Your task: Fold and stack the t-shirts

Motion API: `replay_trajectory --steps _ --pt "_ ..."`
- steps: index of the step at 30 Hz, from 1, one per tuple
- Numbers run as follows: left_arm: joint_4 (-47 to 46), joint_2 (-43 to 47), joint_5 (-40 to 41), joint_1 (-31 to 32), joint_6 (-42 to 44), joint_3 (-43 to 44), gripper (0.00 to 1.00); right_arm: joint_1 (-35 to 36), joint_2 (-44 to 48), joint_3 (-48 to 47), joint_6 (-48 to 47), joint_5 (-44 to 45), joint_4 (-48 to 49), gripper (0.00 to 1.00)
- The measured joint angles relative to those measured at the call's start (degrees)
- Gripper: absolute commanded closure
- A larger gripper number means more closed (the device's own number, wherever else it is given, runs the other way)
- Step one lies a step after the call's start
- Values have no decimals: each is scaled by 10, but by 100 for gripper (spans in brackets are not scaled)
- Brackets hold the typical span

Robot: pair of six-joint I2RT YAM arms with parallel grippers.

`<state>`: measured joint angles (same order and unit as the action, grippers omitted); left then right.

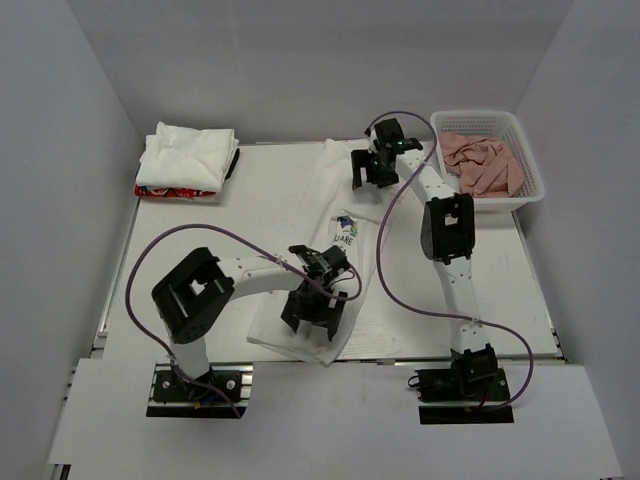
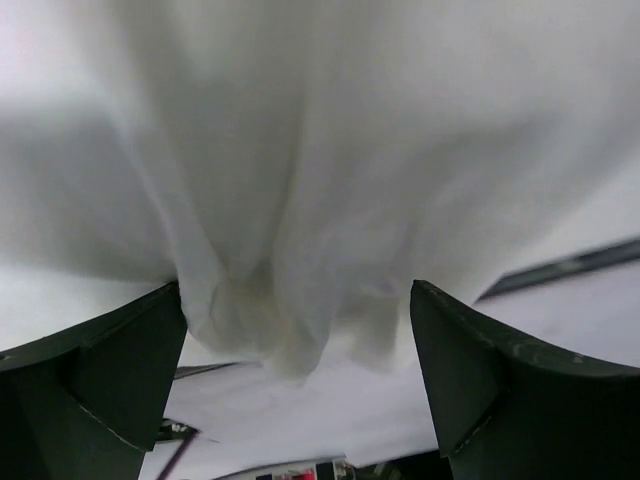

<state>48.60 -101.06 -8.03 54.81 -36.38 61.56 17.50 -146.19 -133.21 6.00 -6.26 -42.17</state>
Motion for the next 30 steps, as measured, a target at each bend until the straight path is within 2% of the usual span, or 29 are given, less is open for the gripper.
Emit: replay_trajectory --steps 2,7,13,17,19,22,26,30 --pt "0 -38 -36 18 2 47 0 10 -26 -36 1 -5 29 10" --pt "-7 -113 -91 57 -4 152 0 26 -24 -1 38 -28 151 10" --pt "-34 -111 -57 79 -35 164 0 36 -39 -17 75 -46 205 10" --pt "-41 -76 -10 88 -44 160 0 44 -7 3 71 -47 212 10" --pt "-43 -32 12 91 -51 150 0 49 46 51 65 -49 211 10" --pt "-45 63 46 100 -71 105 0 59 174 162 56 -40 212 10" --pt "-27 234 97 108 -126 -15 0 71 433 404 74 -8 243 10" --pt "3 358 127 95 -198 -156 0 73 653 641 135 28 262 10"
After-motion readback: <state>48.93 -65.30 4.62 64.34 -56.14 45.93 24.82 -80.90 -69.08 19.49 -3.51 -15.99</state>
